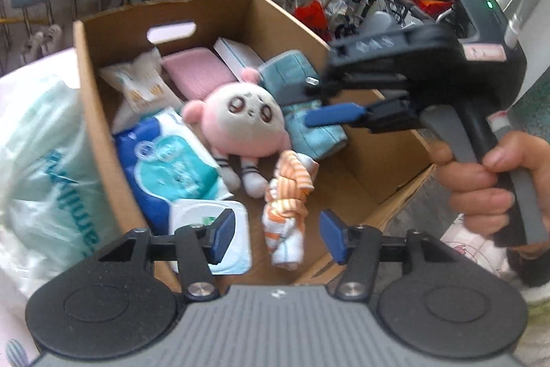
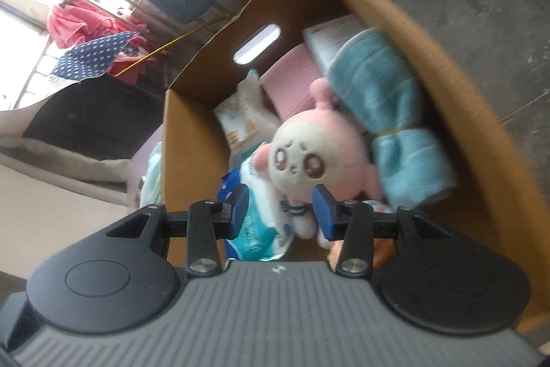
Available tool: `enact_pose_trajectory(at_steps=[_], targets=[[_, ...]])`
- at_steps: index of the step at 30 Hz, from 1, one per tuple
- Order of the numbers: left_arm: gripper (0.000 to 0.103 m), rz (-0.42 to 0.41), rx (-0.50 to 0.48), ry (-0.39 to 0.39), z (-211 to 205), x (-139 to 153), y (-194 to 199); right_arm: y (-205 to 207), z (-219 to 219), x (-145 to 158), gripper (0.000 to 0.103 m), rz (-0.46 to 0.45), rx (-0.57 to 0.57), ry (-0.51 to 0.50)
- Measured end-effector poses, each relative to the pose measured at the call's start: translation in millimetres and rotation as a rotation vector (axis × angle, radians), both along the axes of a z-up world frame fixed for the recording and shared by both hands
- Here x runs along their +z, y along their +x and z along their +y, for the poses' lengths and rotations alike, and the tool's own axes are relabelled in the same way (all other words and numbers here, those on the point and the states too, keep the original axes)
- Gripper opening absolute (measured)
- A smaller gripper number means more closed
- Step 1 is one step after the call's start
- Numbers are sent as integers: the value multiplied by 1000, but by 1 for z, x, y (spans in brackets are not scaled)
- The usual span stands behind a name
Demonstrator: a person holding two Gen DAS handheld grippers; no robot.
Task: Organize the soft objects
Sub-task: 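Carry the striped towel into the cardboard box and open the left tool, then move the left tool to the green scrunchie while the right tool approaches the gold box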
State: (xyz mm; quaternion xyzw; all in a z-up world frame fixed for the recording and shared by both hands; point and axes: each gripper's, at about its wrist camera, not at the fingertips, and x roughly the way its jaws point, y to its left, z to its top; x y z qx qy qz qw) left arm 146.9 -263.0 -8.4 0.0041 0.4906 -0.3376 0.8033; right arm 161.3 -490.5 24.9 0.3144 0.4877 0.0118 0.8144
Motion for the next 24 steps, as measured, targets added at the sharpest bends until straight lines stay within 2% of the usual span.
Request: enact_pose_trajectory(at_steps=[7,11,17,21,24], targets=[[56,-70,77,6,41,16,-10,-5,-10,-7,57,118,-20,-27],[58,-119,147,11,71,23,-19,-1,-13,-22,59,201,-35,-65],[58,-151,223,-9,117,29,-30,7,-10,-53,59,320,-50,-97],[58,-156,274,-13,149,28,-37,7,0,-66,50,321,-54,-136],[58,-127,311,-40,173,26,-43,4,10,-61,44,279,-31,-176]])
